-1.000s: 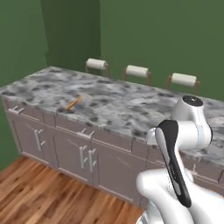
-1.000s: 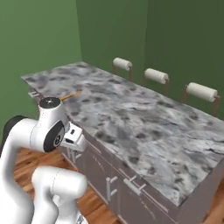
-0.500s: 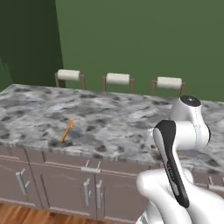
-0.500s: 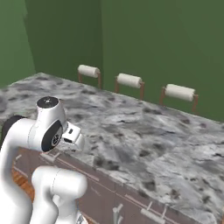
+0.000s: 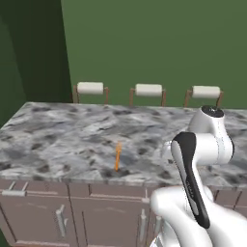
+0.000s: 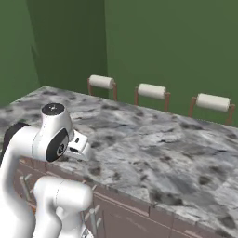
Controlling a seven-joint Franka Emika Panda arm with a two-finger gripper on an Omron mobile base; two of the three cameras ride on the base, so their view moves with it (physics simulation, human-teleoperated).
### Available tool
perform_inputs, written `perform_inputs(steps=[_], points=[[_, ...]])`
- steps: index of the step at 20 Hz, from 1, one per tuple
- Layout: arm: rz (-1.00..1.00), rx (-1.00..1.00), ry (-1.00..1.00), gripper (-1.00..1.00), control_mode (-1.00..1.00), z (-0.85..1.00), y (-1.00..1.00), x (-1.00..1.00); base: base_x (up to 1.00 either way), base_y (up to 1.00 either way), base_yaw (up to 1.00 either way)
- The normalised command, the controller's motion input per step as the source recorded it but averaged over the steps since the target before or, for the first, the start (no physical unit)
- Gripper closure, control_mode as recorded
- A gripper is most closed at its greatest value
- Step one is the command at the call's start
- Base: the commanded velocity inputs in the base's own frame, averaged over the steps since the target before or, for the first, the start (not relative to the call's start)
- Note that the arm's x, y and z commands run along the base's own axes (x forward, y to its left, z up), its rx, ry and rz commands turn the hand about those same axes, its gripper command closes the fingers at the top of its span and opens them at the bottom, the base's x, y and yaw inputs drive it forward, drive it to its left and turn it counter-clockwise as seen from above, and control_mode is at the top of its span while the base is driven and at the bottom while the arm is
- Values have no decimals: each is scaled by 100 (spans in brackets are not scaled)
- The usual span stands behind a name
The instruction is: Organize the utensils by type. Pick up the wooden spoons from the counter and place them in the open cabinet. Then pick up the metallic utensils from the counter and place them in the open drawer.
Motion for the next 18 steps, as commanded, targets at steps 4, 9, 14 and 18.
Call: perform_inputs(steps=[4,9,14,18], points=[[0,0,0,-100,100,0,0,0,53,87,-27],[0,0,0,-100,100,0,0,0,56,48,-21],[0,0,0,-100,100,0,0,0,3,1,0],[0,0,0,-100,100,0,0,0,0,0,0]])
